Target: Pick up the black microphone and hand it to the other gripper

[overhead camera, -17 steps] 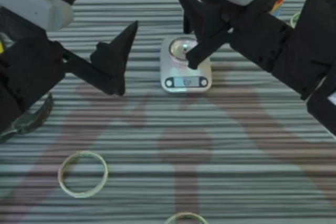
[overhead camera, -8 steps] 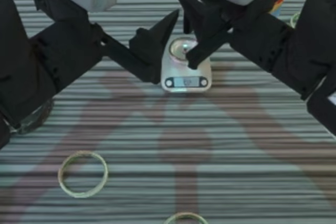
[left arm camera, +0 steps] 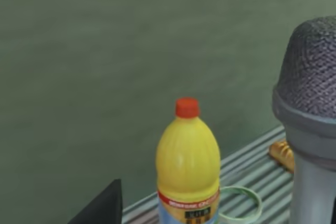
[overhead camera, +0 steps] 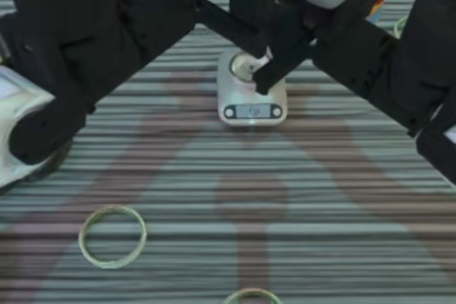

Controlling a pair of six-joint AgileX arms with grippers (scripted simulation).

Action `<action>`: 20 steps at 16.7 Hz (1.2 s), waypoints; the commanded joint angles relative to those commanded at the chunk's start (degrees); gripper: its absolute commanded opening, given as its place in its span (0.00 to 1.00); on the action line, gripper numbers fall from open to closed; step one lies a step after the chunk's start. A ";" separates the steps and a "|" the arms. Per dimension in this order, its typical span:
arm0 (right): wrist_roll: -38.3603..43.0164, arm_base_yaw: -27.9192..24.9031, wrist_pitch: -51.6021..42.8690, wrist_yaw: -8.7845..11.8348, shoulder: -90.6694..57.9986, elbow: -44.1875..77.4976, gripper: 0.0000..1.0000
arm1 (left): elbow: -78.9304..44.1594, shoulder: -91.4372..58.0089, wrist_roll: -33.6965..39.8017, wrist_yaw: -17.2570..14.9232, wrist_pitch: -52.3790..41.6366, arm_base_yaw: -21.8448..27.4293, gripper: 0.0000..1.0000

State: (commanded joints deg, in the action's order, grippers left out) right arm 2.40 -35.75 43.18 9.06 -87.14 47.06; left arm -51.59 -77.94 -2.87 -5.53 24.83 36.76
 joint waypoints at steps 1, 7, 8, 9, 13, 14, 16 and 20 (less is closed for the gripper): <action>0.00 0.00 0.00 0.00 0.00 0.00 0.00 | -1.83 -2.81 -0.01 0.19 0.85 0.23 1.00; 0.00 0.00 0.00 0.00 0.00 0.00 0.00 | -5.80 -8.21 0.00 0.60 2.57 0.77 1.00; 0.00 0.00 0.00 0.00 0.00 0.00 0.00 | -5.80 -8.21 0.00 0.60 2.57 0.77 1.00; 0.00 0.00 0.00 0.00 0.00 0.00 0.00 | -5.80 -8.21 0.00 0.60 2.57 0.77 0.92; 0.00 0.00 0.00 0.00 0.00 0.00 0.00 | -5.80 -8.21 0.00 0.60 2.57 0.77 0.62; 0.00 0.00 0.00 0.00 0.00 0.00 0.00 | -5.80 -8.21 0.00 0.60 2.57 0.77 0.55; 0.00 0.00 0.00 0.00 0.00 0.00 0.00 | -5.80 -8.21 0.00 0.60 2.57 0.77 0.40; 0.00 0.00 0.00 0.00 0.00 0.00 0.00 | -5.80 -8.21 0.00 0.60 2.57 0.77 0.10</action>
State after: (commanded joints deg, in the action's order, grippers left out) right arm 2.40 -35.75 43.18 9.06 -87.14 47.06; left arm -57.39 -86.14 -2.87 -4.93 27.40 37.54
